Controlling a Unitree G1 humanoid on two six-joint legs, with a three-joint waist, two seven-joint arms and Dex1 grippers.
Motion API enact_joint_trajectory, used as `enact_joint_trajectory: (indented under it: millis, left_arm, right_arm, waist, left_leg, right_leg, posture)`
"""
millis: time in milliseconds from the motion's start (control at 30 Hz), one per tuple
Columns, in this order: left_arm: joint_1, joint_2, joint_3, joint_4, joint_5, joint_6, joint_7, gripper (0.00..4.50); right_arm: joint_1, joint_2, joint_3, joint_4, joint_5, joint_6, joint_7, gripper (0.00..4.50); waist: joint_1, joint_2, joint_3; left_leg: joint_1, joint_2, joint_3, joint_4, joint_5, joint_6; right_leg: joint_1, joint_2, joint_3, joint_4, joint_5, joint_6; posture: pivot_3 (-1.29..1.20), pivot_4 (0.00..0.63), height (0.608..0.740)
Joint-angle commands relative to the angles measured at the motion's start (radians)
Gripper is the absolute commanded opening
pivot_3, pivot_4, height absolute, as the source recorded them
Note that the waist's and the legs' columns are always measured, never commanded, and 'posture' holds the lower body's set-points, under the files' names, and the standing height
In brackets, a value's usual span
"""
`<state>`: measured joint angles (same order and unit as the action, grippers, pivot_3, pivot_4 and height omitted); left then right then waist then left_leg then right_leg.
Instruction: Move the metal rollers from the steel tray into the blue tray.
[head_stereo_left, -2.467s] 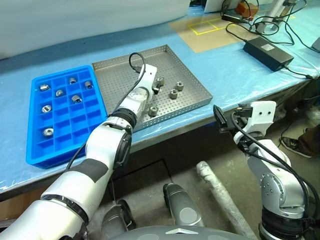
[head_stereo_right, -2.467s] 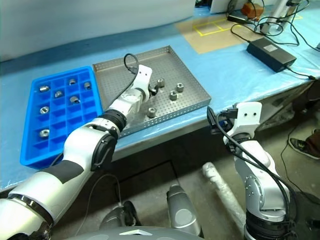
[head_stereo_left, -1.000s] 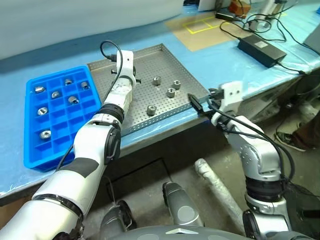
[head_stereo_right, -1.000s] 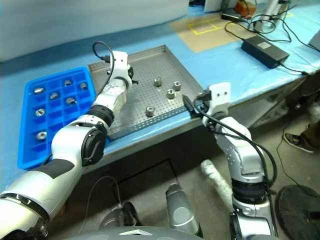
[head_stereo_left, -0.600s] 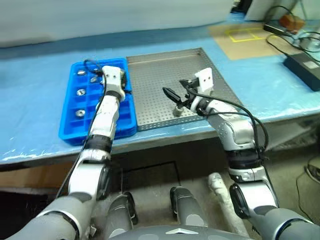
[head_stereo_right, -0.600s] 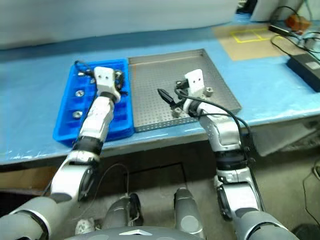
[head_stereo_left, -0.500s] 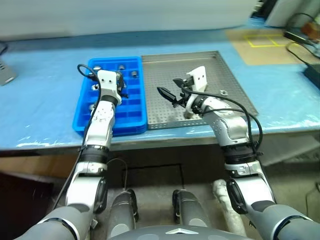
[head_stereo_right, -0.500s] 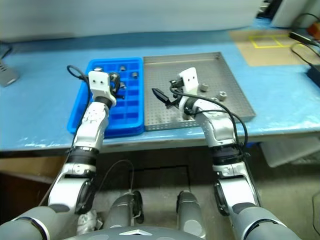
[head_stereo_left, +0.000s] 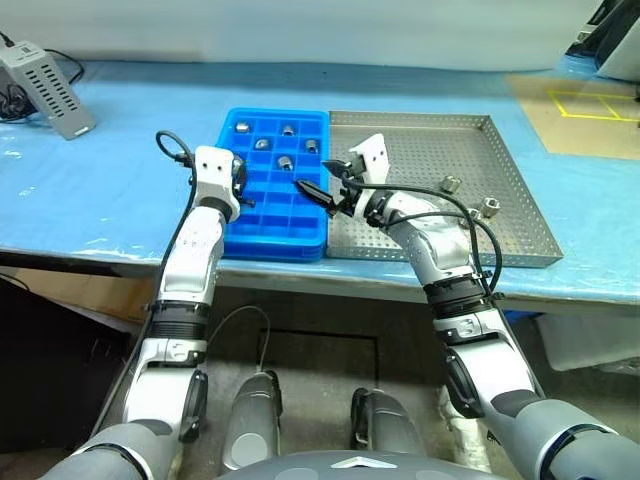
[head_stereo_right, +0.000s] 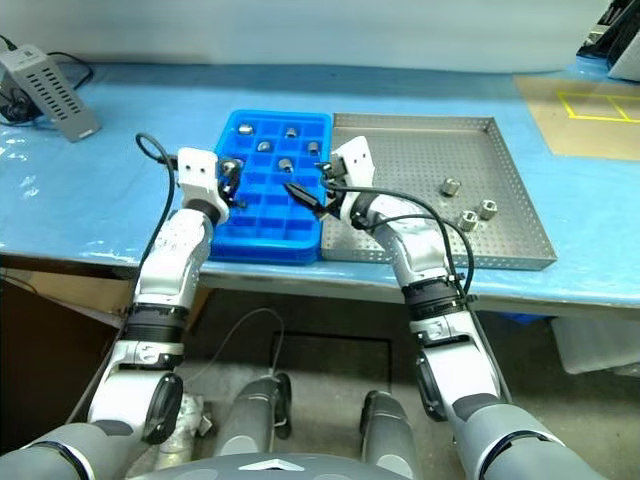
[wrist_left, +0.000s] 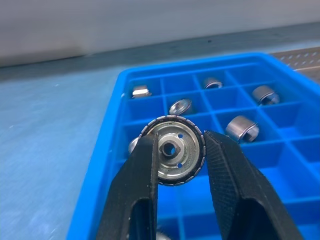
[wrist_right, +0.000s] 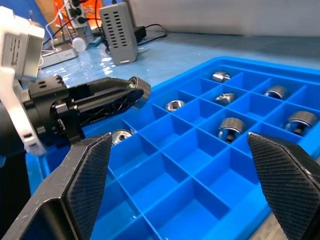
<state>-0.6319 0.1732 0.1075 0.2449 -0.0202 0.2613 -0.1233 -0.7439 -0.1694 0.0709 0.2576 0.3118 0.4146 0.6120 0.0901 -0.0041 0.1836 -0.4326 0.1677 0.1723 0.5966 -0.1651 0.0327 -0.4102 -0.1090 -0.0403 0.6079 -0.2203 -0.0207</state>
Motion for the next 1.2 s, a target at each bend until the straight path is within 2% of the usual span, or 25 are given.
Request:
enact_joint_trajectory:
  millis: [33,133,367,667,767,867,1033,1200]
  left_arm:
    - [-0.043,0.015,-0.016,0.039,0.006,-0.023,-0.009,1.03]
    - [-0.057,0.021,-0.011,0.089,0.017,0.018,0.019,1.03]
    - [-0.078,0.008,0.002,0.124,-0.001,0.013,0.054,3.3]
    - [-0.223,-0.044,-0.033,0.223,-0.121,-0.175,-0.218,3.3]
    - [-0.291,-0.065,-0.063,0.296,-0.154,-0.209,-0.357,3.3]
    - [-0.351,-0.086,-0.09,0.372,-0.184,-0.205,-0.502,3.3]
    - [-0.454,-0.101,-0.169,0.609,-0.116,-0.273,-0.671,3.3]
    - [-0.575,-0.125,-0.222,0.853,-0.023,-0.307,-0.68,3.3]
  right_arm:
    - [0.02,-0.014,-0.024,-0.072,0.003,-0.002,-0.013,4.5]
    - [0.038,-0.021,-0.029,-0.097,0.004,0.007,-0.026,4.5]
    - [0.077,-0.044,-0.04,-0.164,0.008,0.036,-0.049,4.5]
    - [0.16,-0.119,-0.13,-0.312,0.026,0.116,-0.122,4.5]
    - [0.219,-0.189,-0.163,-0.452,0.037,0.186,-0.129,4.5]
    - [0.28,-0.263,-0.247,-0.616,0.127,0.302,-0.119,4.5]
    - [0.372,-0.378,-0.35,-0.75,0.175,0.399,-0.133,4.5]
    - [0.447,-0.402,-0.449,-0.825,0.201,0.447,-0.187,4.5]
  waist:
    - [-0.004,0.0,0.0]
    - [-0.02,0.0,0.0]
    - [-0.046,0.0,0.0]
    - [-0.051,0.0,0.0]
    - [-0.058,0.0,0.0]
    - [-0.069,0.0,0.0]
    - [-0.097,0.0,0.0]
    - [-0.136,0.001,0.0]
  left_leg:
    - [0.001,0.002,0.0,-0.001,0.001,-0.002]
    - [-0.002,0.004,0.0,-0.004,0.003,-0.005]
    - [-0.005,0.004,0.001,-0.004,0.006,-0.002]
    - [-0.004,0.002,0.004,-0.004,0.007,0.002]
    - [-0.003,0.002,0.006,-0.004,0.006,0.002]
    - [-0.002,0.002,0.007,-0.004,0.006,0.003]
    - [0.001,0.002,0.012,-0.005,0.002,0.009]
    - [0.006,0.002,0.017,-0.005,0.0,0.011]
  right_leg:
    - [-0.001,0.002,0.0,0.0,0.0,0.0]
    - [-0.007,0.004,0.0,0.003,0.0,0.0]
    - [-0.012,0.005,0.002,0.007,0.0,0.0]
    - [-0.012,0.003,0.005,0.006,0.0,0.0]
    - [-0.012,0.003,0.008,0.006,0.0,0.0]
    - [-0.012,0.004,0.009,0.005,0.0,0.0]
    - [-0.01,0.003,0.013,0.002,0.0,0.0]
    - [-0.007,0.003,0.017,0.0,0.0,0.001]
  posture:
    - [-0.07,0.15,0.74]
    - [-0.09,0.15,0.74]
    - [-0.13,0.15,0.74]
    - [-0.28,0.15,0.74]
    - [-0.33,0.15,0.74]
    - [-0.4,0.15,0.74]
    - [-0.5,0.15,0.74]
    - [-0.62,0.15,0.74]
